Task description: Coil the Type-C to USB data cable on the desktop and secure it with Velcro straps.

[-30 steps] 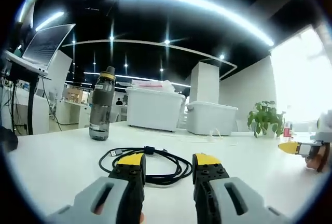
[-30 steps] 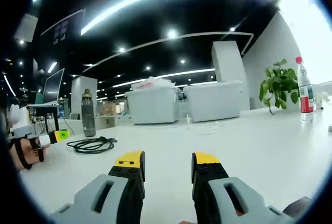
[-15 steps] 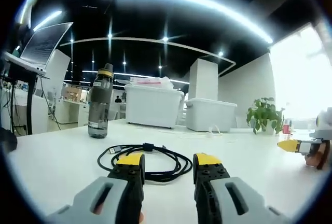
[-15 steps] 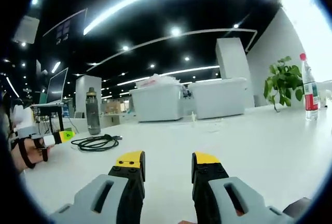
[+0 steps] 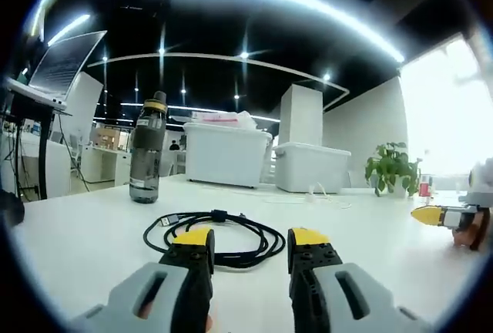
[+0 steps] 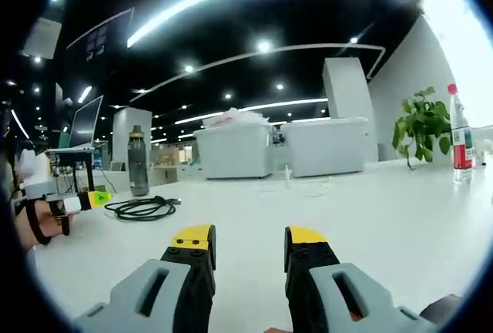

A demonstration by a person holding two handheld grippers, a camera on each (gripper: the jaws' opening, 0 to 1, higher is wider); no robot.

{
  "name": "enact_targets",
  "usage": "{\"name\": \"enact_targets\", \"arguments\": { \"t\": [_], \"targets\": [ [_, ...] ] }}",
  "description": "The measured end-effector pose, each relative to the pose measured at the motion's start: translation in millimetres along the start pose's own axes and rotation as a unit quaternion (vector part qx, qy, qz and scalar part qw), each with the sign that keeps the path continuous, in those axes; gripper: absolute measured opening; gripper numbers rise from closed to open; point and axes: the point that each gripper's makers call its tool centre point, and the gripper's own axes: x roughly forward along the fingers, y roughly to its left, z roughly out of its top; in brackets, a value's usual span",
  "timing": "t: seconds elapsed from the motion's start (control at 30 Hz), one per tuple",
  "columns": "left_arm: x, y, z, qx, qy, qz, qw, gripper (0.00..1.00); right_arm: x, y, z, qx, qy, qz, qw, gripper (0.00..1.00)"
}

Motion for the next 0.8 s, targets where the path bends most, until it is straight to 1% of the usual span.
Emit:
{"name": "enact_targets", "arguments": {
  "t": [0.43, 0.8],
  "targets": [
    [0.0, 0.7, -0.8, -0.006, 0.001, -0.001, 1.0, 0.39, 0.9, 0.3, -0.7, -0.002, 0.001, 0.002, 1.0, 0.35],
    [-0.5, 0.4, -2.5, -0.003, 0.006, -0.001, 1.0, 0.39, 0.4, 1.3, -0.1, 0.0, 0.0, 0.004, 1.0, 0.34]
  ]
}}
